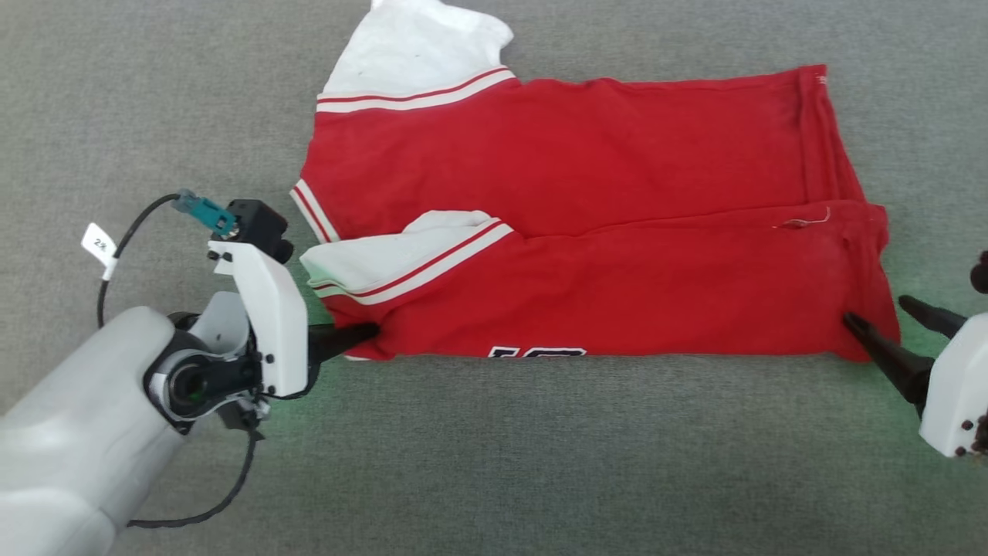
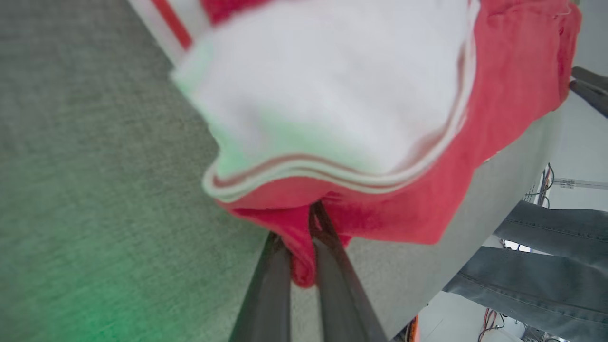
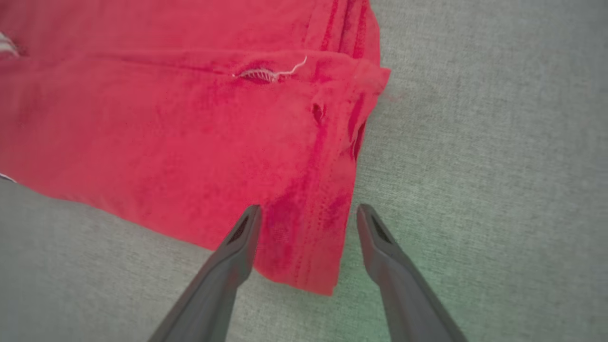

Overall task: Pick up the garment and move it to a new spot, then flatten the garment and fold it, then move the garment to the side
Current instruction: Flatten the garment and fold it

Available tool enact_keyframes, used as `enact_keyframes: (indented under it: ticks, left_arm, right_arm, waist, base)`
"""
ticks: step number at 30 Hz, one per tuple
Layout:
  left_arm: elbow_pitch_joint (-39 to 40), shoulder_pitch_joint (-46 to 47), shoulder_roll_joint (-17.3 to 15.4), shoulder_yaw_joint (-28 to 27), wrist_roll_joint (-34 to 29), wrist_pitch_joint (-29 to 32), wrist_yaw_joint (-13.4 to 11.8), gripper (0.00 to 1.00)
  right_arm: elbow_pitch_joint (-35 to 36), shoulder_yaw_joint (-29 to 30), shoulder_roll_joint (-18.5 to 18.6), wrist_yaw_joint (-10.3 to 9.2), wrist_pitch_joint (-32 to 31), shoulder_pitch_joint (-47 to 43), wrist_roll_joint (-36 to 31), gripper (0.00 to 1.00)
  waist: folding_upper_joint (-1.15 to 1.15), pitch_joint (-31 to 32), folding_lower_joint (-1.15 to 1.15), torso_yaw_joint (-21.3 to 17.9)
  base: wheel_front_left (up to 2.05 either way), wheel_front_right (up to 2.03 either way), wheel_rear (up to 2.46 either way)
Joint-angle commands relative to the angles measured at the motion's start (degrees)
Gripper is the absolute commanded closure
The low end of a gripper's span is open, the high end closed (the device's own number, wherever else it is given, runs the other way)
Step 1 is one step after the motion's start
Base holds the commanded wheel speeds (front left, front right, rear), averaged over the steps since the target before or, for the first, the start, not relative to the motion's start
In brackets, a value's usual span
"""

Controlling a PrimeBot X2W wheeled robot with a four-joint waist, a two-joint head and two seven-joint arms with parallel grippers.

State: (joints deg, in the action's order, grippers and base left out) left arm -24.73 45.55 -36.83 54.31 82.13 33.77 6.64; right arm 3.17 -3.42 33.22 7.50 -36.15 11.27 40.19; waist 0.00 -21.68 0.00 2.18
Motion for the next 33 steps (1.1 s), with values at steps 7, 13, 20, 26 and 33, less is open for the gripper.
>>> enact_keyframes:
  ticks: [7, 13, 20, 26, 33]
  left_arm:
    - [0.56, -0.67, 2.83, 1.58, -1.86, -2.03, 0.73, 1.00]
    - [0.55, -0.15, 3.70, 1.84, -2.67, -3.85, 0.85, 1.00]
    - [2.14, -1.33, 2.00, 1.87, -3.44, -8.35, 0.89, 1.00]
    - [6.22, -5.04, -0.65, 1.66, -2.59, -13.52, 0.91, 1.00]
    - [12.01, -9.96, -5.61, 1.69, -1.58, -16.47, 0.92, 1.00]
  right_arm:
    - [-5.46, -3.46, 1.87, -0.02, -6.54, 1.35, -1.64, 0.00]
    - [-8.59, -7.55, 2.08, -0.01, -7.82, 1.33, -2.94, 0.83]
    - [-8.84, -6.32, 2.48, -0.03, -4.72, 0.90, -2.43, 1.00]
    - [-5.56, -3.20, 1.53, -0.02, -3.77, -2.79, -0.16, 1.00]
    - [0.38, 0.32, 1.01, -0.02, -5.16, -9.61, -0.01, 1.00]
  waist:
    - [0.00, -0.48, 0.00, 2.27]
    - [0.00, -0.31, 0.00, 3.13]
    - [0.00, 1.36, 0.00, 3.41]
    - [0.00, 3.56, 0.00, 4.02]
    - [0.00, 5.66, 0.00, 4.72]
  base:
    - [0.00, 0.00, 0.00]
    - [0.00, 0.00, 0.00]
    - [0.00, 0.00, 0.00]
    - [0.00, 0.00, 0.00]
    - [0.00, 0.00, 0.00]
